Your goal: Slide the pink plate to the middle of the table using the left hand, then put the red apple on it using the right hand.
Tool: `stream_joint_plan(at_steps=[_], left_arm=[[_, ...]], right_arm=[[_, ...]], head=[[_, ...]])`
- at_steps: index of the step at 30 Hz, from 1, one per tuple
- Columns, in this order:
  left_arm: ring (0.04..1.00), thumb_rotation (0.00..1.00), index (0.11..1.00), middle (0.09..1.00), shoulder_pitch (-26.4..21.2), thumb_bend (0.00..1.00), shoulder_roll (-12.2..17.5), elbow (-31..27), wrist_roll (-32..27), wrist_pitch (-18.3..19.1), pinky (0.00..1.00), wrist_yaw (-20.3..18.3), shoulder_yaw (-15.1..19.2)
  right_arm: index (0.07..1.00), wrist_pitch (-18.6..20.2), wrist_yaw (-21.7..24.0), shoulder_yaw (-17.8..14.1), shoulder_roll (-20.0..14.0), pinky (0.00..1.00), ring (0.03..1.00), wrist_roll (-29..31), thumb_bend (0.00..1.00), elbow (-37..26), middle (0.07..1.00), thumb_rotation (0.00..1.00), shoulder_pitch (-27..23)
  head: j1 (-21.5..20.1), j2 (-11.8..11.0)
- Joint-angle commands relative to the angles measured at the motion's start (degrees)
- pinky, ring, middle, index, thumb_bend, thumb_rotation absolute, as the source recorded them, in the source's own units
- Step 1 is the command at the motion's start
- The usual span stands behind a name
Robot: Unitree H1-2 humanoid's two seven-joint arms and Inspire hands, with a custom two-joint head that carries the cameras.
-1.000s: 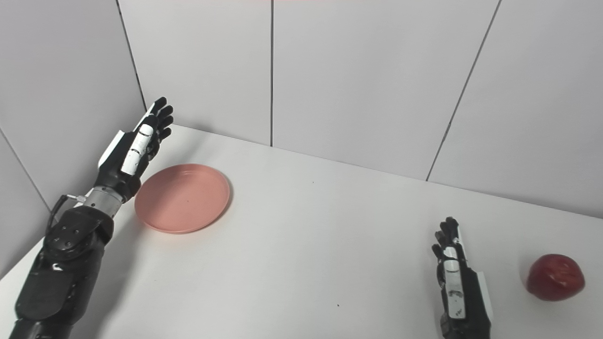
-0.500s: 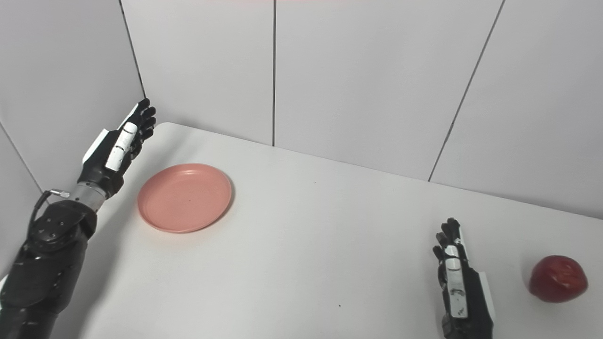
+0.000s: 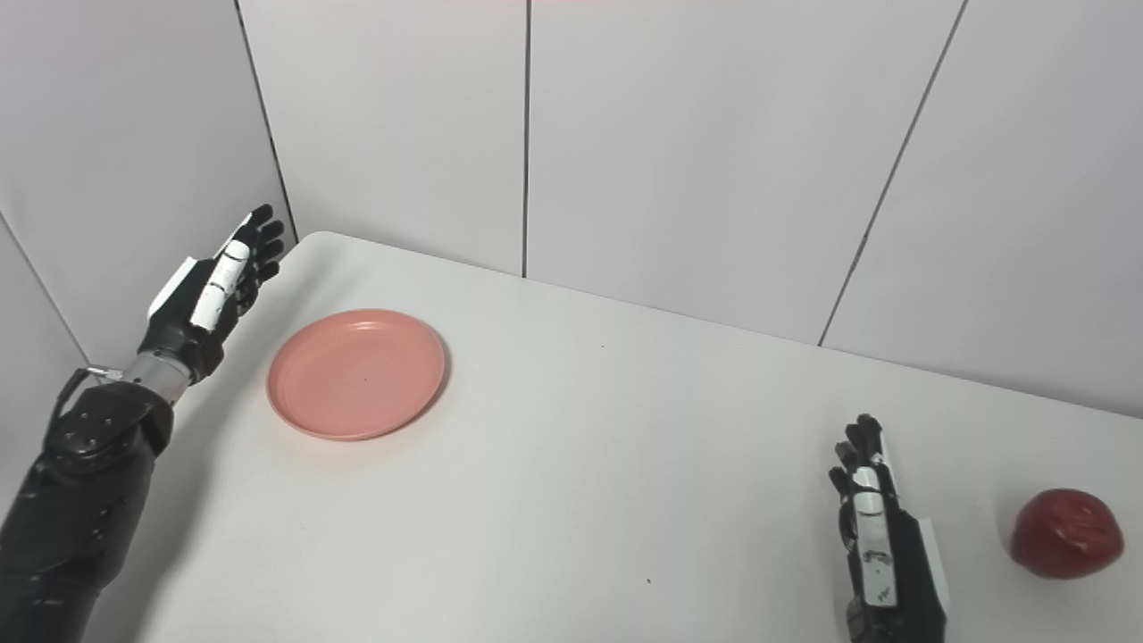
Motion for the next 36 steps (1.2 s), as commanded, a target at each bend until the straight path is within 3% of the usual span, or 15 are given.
stream_joint_plan(at_steps=[1,8,15,20,25,36], left_arm=[[0.972,1.0,0.95,0.96,-2.1,0.56,1.5,-0.3,-0.7,-2.6,1.0,0.1,0.8],[0.961,1.0,0.942,0.954,-1.9,0.58,0.8,2.9,-3.0,-3.4,1.0,-1.5,0.8],[0.94,1.0,0.929,0.938,-2.6,0.62,0.1,7.4,-2.7,-6.5,0.97,-1.8,0.0],[0.944,1.0,0.91,0.922,-2.9,0.65,-0.7,10.1,-4.3,-6.4,1.0,-2.8,0.2],[0.932,1.0,0.901,0.916,-2.9,0.68,-1.1,12.5,-5.0,-8.0,0.96,-3.9,0.1],[0.925,1.0,0.917,0.917,-2.5,0.65,-3.4,12.7,-7.6,-8.1,0.93,-6.3,-0.7]], right_arm=[[1.0,0.0,0.1,-0.4,-0.3,1.0,1.0,0.5,0.6,-1.6,1.0,0.96,-1.1],[1.0,0.0,0.0,-0.5,-0.3,1.0,1.0,0.5,0.61,-1.7,1.0,0.95,-1.0],[1.0,0.0,-0.5,-0.9,0.0,1.0,1.0,0.8,0.62,-2.2,1.0,0.94,-0.9],[1.0,-0.1,-0.8,-1.2,0.2,1.0,1.0,1.2,0.62,-2.5,1.0,0.93,-0.7],[1.0,-0.2,-0.8,-1.0,0.1,1.0,1.0,1.1,0.62,-2.7,1.0,0.93,-0.6],[1.0,0.2,-1.4,-1.1,0.3,1.0,1.0,0.9,0.61,-2.7,0.999,0.93,-0.9]], head=[[0.1,-0.1],[0.2,0.4],[0.0,0.7],[0.0,0.8],[0.1,0.9],[-0.3,0.9]])
